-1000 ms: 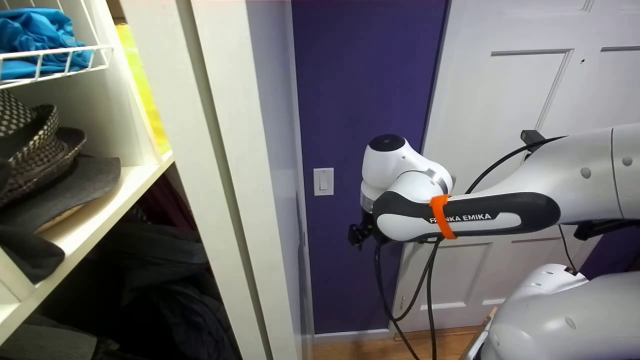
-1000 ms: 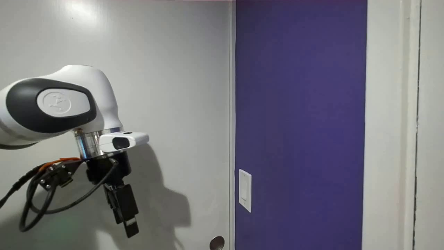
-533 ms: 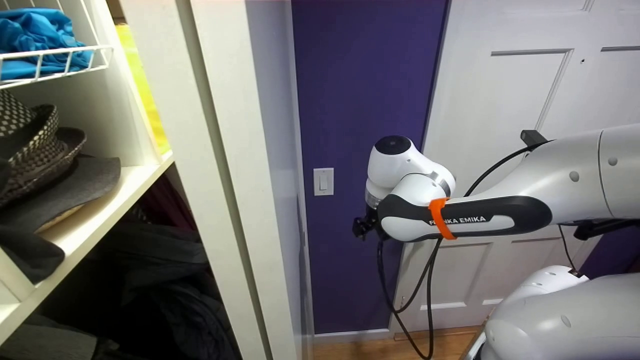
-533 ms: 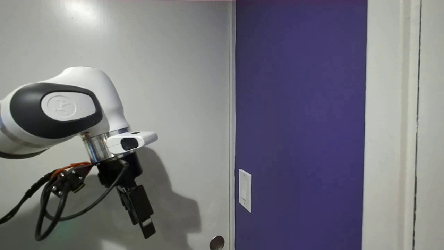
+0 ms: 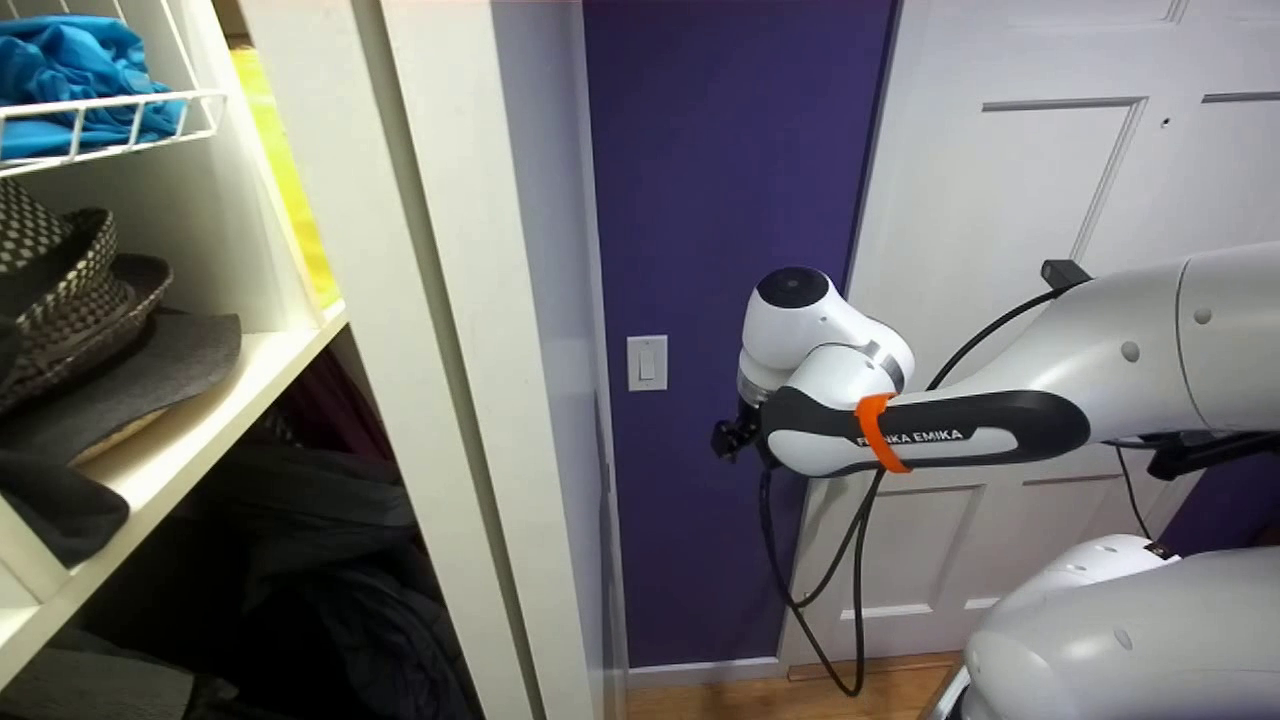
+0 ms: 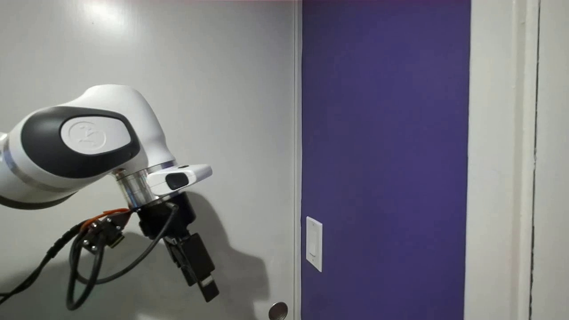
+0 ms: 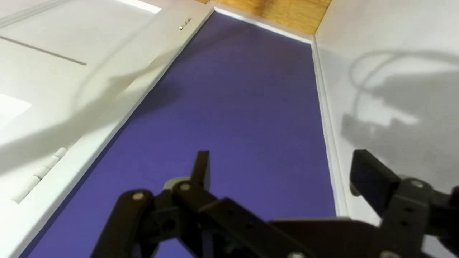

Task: Turn off the light

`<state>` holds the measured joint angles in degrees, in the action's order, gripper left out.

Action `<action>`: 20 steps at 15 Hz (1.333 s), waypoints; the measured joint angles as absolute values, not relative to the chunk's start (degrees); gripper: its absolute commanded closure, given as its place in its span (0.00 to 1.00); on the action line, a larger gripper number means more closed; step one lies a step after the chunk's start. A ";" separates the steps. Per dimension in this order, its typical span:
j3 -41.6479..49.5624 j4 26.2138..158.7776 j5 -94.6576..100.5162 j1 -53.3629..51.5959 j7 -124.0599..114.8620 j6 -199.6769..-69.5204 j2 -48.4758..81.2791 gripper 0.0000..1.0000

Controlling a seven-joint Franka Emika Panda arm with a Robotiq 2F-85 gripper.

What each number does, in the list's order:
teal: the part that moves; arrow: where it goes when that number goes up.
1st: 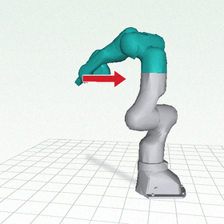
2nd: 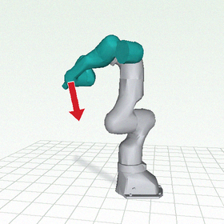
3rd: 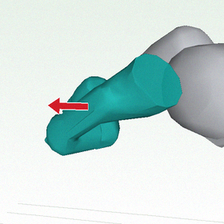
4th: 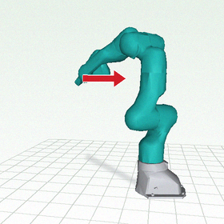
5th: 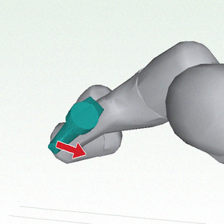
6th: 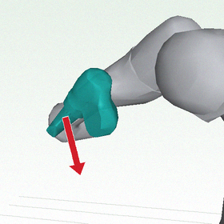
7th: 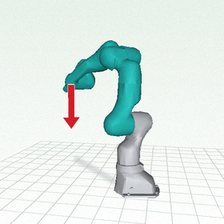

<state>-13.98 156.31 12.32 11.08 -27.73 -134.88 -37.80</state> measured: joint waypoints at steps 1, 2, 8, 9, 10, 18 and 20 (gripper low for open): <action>-13.79 156.25 14.00 12.99 -27.73 -137.27 -37.02 0.00; -13.57 156.19 15.77 14.92 -27.73 -140.08 -35.91 0.00; -13.97 154.13 26.22 23.86 -28.14 -158.92 -25.44 0.00; -14.89 153.28 28.05 25.63 -29.18 -161.74 -23.64 0.00; -16.16 152.25 29.78 27.60 -30.64 -164.11 -21.95 0.00; -23.72 146.01 36.13 35.69 -37.86 -168.60 -15.30 0.00; -23.67 146.07 36.13 35.69 -37.86 -168.60 -15.34 0.00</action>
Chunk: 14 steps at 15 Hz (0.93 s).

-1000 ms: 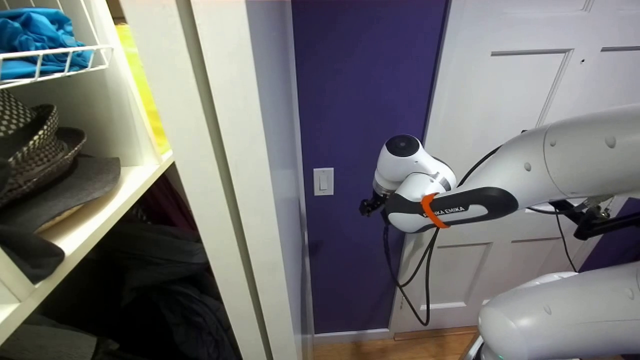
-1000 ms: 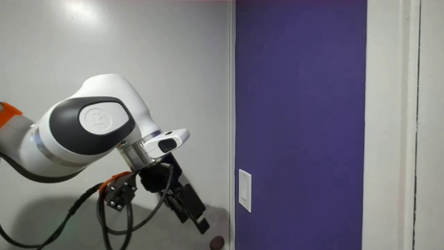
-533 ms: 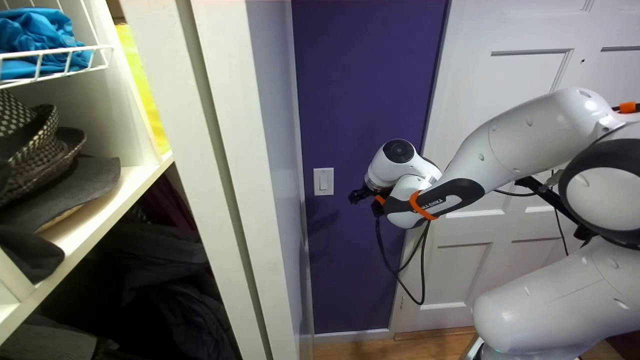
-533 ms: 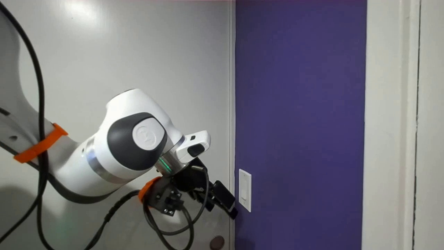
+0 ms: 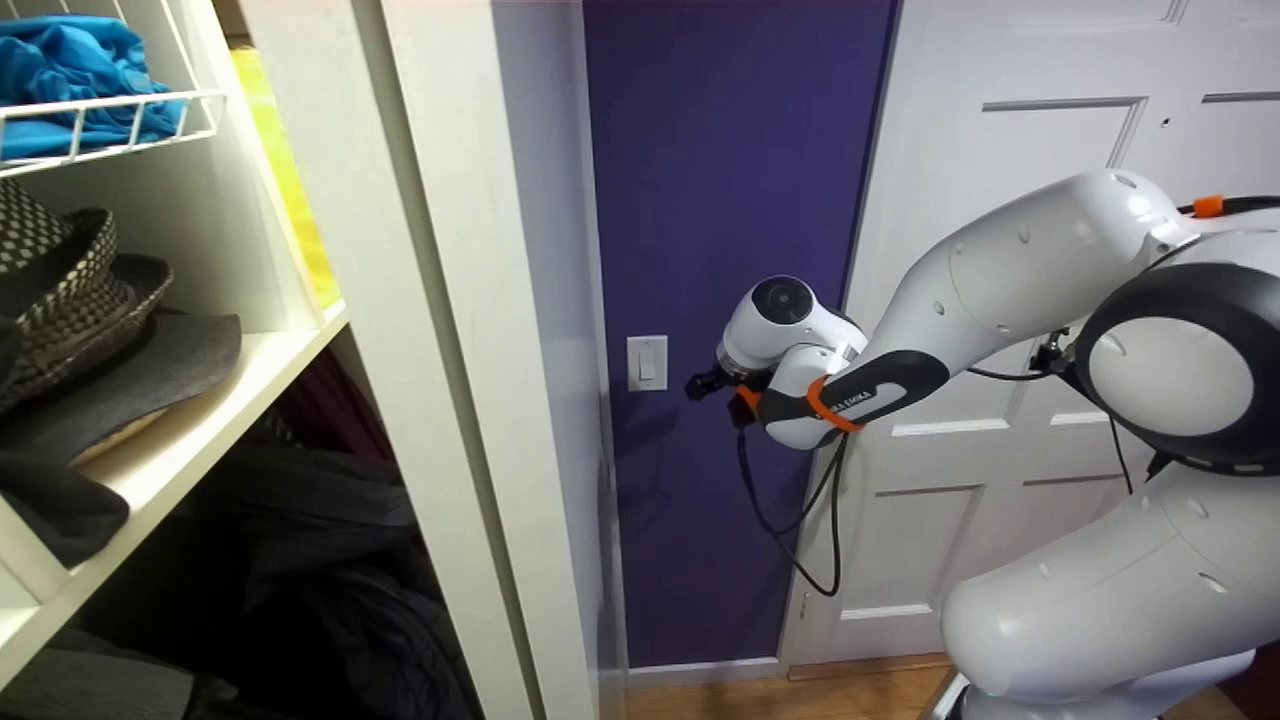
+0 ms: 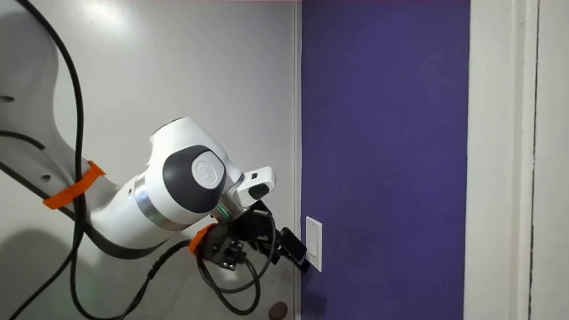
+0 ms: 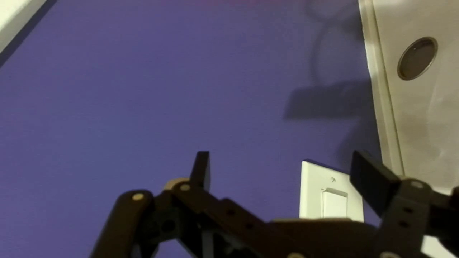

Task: Turn off the light

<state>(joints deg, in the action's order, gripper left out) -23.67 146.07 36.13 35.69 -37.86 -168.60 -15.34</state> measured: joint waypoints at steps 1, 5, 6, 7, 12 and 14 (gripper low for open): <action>-23.67 146.07 36.13 35.69 -37.86 -168.60 -15.33 0.00; -24.59 145.96 36.91 36.47 -39.31 -168.40 -15.52 0.00; -26.03 145.73 38.96 37.85 -41.48 -168.34 -15.88 0.00; -27.86 145.36 41.54 39.62 -44.15 -168.33 -16.33 0.16; -37.51 142.00 53.22 48.64 -58.28 -168.36 -17.70 0.56; -40.96 140.63 57.24 51.96 -63.56 -168.43 -17.71 0.70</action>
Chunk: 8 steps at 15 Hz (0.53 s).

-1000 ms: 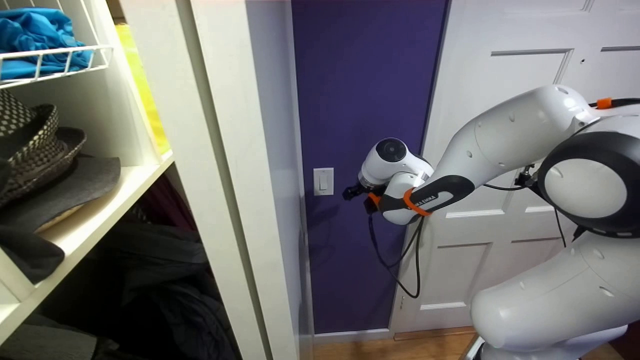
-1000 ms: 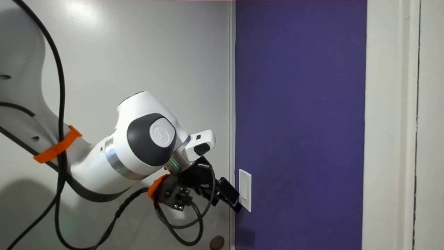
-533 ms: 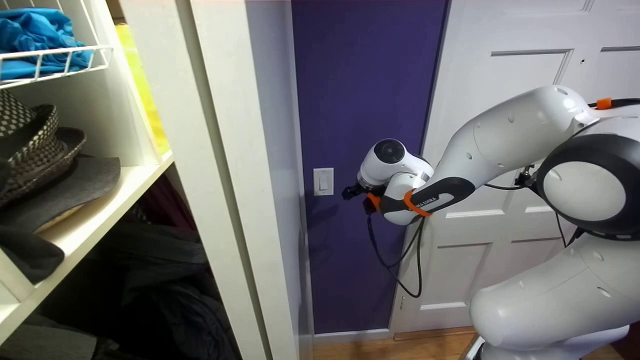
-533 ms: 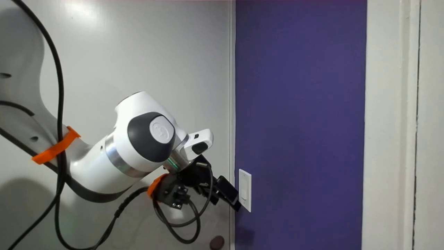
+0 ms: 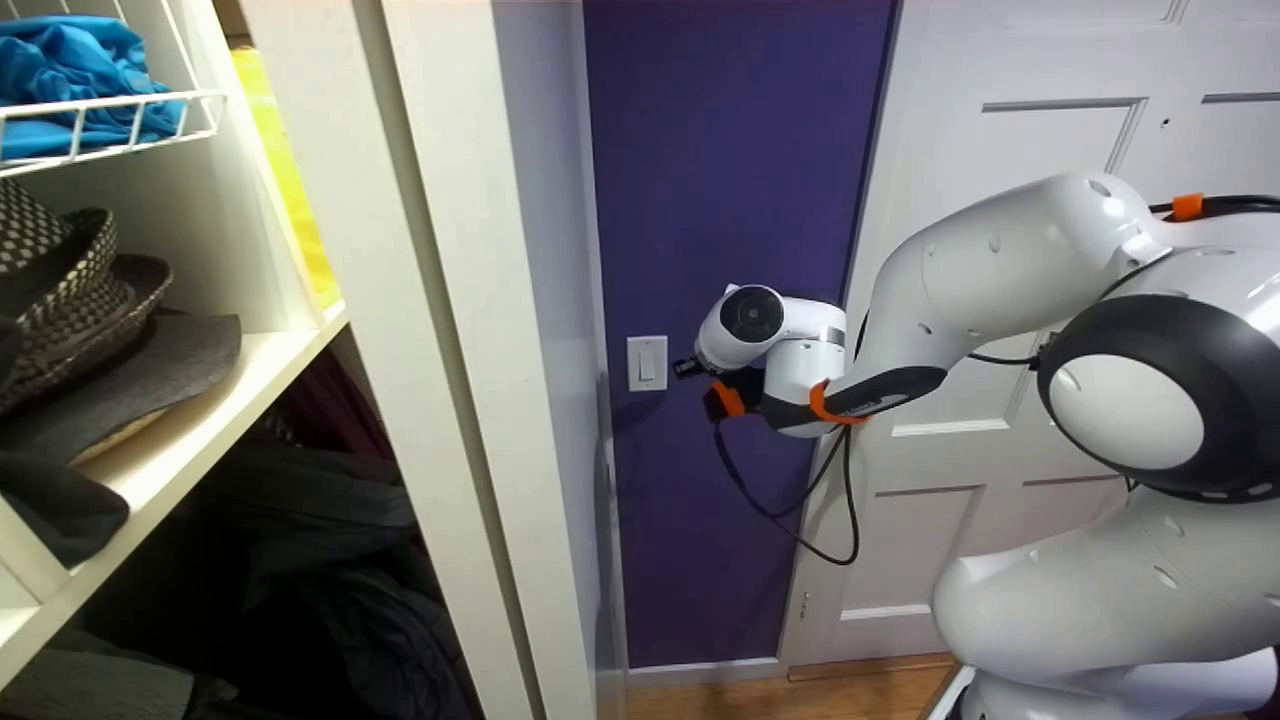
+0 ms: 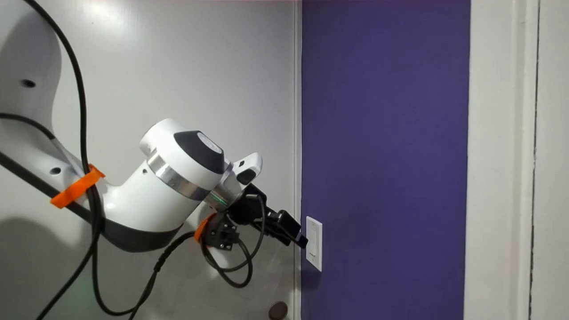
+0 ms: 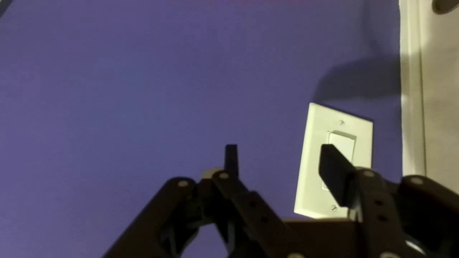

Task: Turn off the light

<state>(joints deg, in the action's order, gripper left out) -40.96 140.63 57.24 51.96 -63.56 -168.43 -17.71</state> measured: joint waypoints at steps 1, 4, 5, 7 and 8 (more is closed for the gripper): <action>-42.56 140.05 59.21 53.53 -65.97 -168.59 -17.67 0.77; -47.32 138.35 65.75 58.26 -73.13 -168.75 -17.31 0.97; -48.83 137.78 67.90 59.75 -75.45 -168.75 -17.06 1.00; -51.72 136.78 71.83 62.49 -80.11 -168.75 -16.29 1.00; -53.19 136.19 74.11 63.84 -82.63 -168.75 -15.76 1.00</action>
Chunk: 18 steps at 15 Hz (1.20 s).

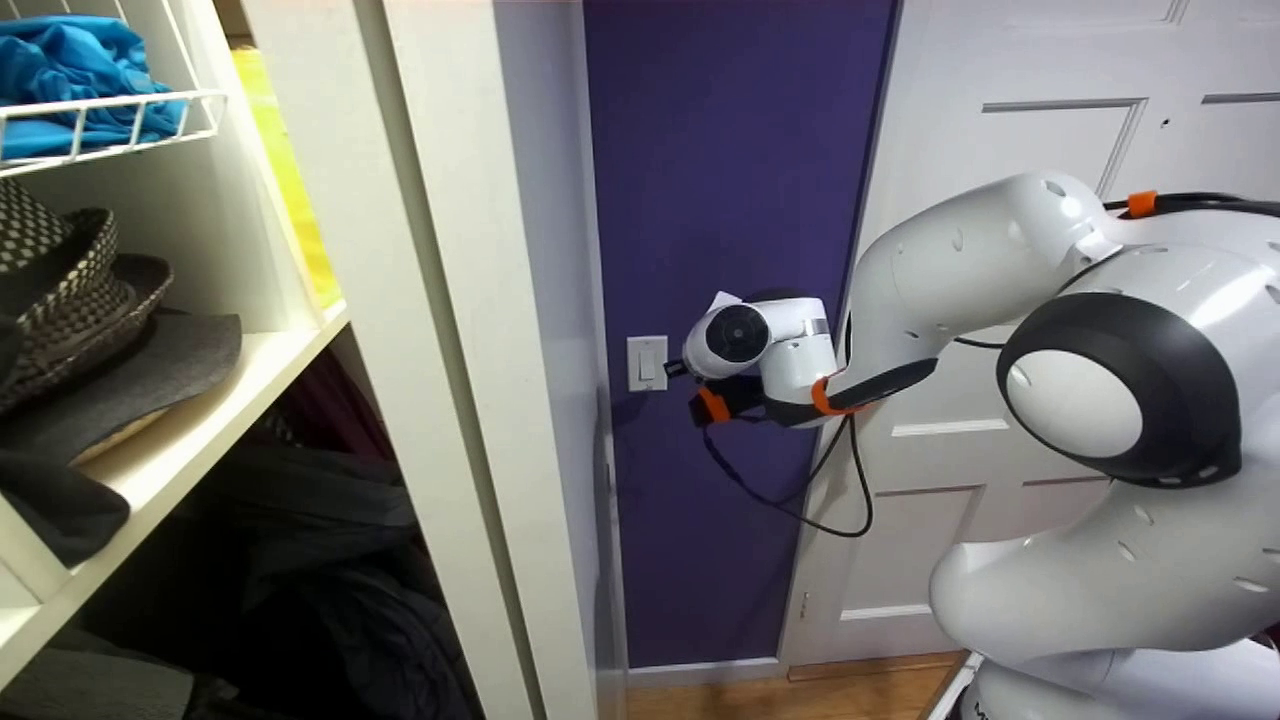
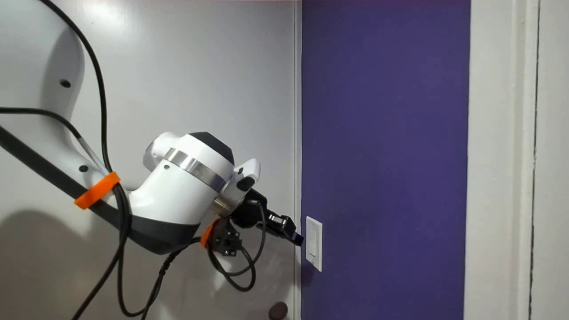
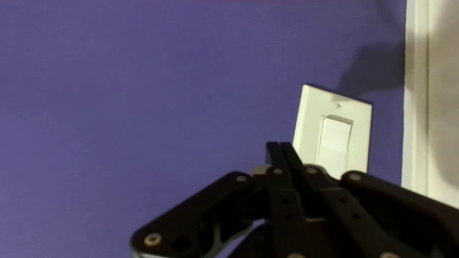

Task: Turn off the light

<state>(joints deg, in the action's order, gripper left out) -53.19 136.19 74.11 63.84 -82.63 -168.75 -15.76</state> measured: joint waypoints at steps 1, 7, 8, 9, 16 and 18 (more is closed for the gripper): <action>-54.60 135.63 76.56 65.14 -85.25 -168.75 -15.18 1.00; -61.33 131.23 93.77 70.96 -100.25 -167.27 -9.91 1.00; -62.16 130.53 96.52 71.33 -102.27 -166.19 -8.43 1.00; -62.84 129.96 99.08 71.52 -103.99 -164.94 -6.79 1.00; -64.80 127.29 112.12 70.45 -109.83 -156.51 6.74 1.00; -64.77 126.39 114.81 69.77 -110.32 -154.90 10.24 1.00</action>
<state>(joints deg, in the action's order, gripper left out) -64.77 126.39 114.81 69.77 -110.32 -154.90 10.24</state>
